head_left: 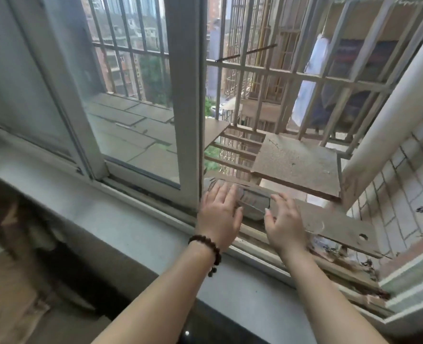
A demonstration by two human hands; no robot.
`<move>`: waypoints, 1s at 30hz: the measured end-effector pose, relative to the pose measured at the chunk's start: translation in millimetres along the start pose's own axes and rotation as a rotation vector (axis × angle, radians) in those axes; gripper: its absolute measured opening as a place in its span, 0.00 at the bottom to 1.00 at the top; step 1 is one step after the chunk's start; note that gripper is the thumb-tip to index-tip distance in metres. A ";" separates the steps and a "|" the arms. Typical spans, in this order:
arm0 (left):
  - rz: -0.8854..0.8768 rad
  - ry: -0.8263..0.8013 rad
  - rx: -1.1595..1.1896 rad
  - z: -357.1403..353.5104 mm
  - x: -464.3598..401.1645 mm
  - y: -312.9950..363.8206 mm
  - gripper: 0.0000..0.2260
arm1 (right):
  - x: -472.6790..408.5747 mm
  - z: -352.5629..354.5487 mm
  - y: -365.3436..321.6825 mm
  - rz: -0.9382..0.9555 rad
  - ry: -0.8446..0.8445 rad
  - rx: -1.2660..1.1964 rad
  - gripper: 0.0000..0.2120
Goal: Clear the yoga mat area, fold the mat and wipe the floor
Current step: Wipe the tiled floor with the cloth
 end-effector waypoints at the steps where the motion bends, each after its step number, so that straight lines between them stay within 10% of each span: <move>1: 0.011 -0.007 -0.006 -1.2 12.7 -3.5 0.26 | 8.6 -4.8 -3.0 0.007 -0.008 -0.001 0.19; 10: 0.296 0.082 -0.128 40.1 178.8 -54.6 0.25 | 133.5 -62.4 -69.6 0.218 -0.180 -0.047 0.19; 30: 1.544 0.276 -0.356 206.1 764.6 -98.5 0.26 | 632.5 -160.3 -323.9 1.224 -0.916 -0.162 0.15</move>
Point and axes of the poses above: each hand's wrist, its own x-axis away from the middle knuckle, its own z-axis out of the back of the hand, y = z × x, the point moved 5 cm from there along -x, towards the middle knuckle, and after that the axes turned 6 degrees about -z, right-handed, at the moved point
